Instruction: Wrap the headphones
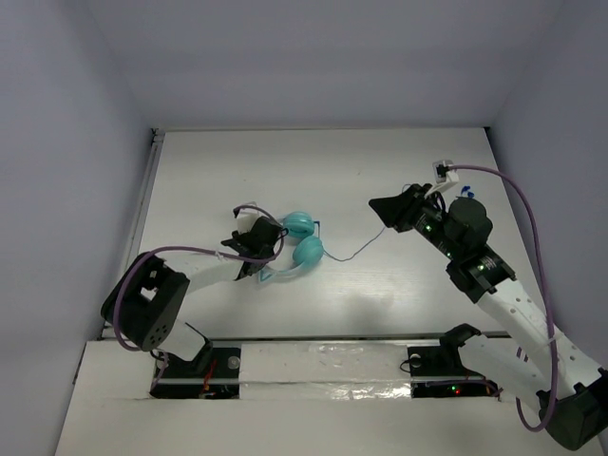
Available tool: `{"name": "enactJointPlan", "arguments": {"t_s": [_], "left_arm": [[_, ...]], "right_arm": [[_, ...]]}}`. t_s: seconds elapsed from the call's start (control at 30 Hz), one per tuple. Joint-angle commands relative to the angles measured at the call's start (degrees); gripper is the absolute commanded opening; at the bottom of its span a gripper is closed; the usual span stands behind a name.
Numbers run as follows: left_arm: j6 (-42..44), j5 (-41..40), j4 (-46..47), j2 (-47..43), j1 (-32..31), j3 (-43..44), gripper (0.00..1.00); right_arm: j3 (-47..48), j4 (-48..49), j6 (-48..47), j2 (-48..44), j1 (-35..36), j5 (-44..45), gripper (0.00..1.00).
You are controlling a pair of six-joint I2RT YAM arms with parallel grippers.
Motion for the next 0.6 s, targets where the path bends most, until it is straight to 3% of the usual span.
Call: {"name": "enactJointPlan", "arguments": {"t_s": [0.0,0.1,0.3,0.4,0.53,0.57], "left_arm": [[-1.65,3.01,1.3,0.35,-0.03,-1.48,0.36],[-1.65,1.96,1.3,0.79,-0.03,-0.96,0.32],[-1.48,-0.15,1.3,1.49,-0.03,0.62,0.0],[-0.69,0.46,1.21,-0.16,-0.03,1.06,0.0],[7.45,0.29,-4.66,-7.72,-0.03,6.67,0.0],[9.66,1.07,-7.9,-9.56,-0.03,8.78,0.0]], "right_arm": [[-0.37,3.45,0.69,-0.37,-0.09,0.09,0.36],[-0.55,3.45,0.61,-0.64,-0.09,0.09,0.36],[-0.46,3.01,0.34,-0.81,-0.09,0.18,0.36],[-0.72,3.09,-0.1,-0.81,-0.09,0.88,0.36],[-1.16,4.76,-0.8,1.2,-0.09,-2.61,0.0],[-1.16,5.46,-1.06,1.99,-0.09,-4.29,0.0]]}}
